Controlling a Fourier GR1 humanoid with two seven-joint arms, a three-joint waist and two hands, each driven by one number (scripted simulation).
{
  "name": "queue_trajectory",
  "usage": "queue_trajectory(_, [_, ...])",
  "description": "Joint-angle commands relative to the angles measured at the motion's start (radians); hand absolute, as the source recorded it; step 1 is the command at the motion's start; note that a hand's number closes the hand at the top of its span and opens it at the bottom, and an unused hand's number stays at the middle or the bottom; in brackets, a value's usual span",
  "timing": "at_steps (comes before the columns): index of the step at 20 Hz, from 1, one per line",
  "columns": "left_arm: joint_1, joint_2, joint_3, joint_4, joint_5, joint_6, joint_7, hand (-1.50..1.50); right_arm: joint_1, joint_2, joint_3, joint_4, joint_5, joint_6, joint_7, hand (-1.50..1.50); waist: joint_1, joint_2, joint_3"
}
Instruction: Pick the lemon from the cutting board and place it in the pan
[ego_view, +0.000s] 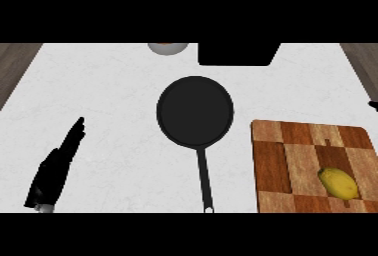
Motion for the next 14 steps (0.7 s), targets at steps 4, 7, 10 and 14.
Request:
queue_trajectory(4, [-0.039,-0.008,0.029,0.001,-0.009,-0.037,0.061,0.0,-0.096,0.125,0.078,-0.076,0.06,0.063,0.236,-1.5,-0.001,0.0,0.0])
queue_trajectory(7, [-0.02,-0.044,0.04,0.014,-0.023,-0.036,0.015,0.0,-0.079,0.097,0.041,-0.125,0.087,0.124,0.263,-1.5,-0.008,-0.001,0.0])
queue_trajectory(10, [0.001,-0.02,0.054,0.007,-0.023,-0.047,-0.006,0.0,-0.114,0.083,0.112,-0.121,0.169,0.171,0.287,-1.5,0.001,0.0,0.0])
queue_trajectory(14, [-0.026,-0.052,0.048,-0.009,-0.053,-0.04,0.051,0.0,-0.103,0.166,0.131,-0.176,0.197,0.19,0.413,-1.5,-0.006,-0.001,0.0])
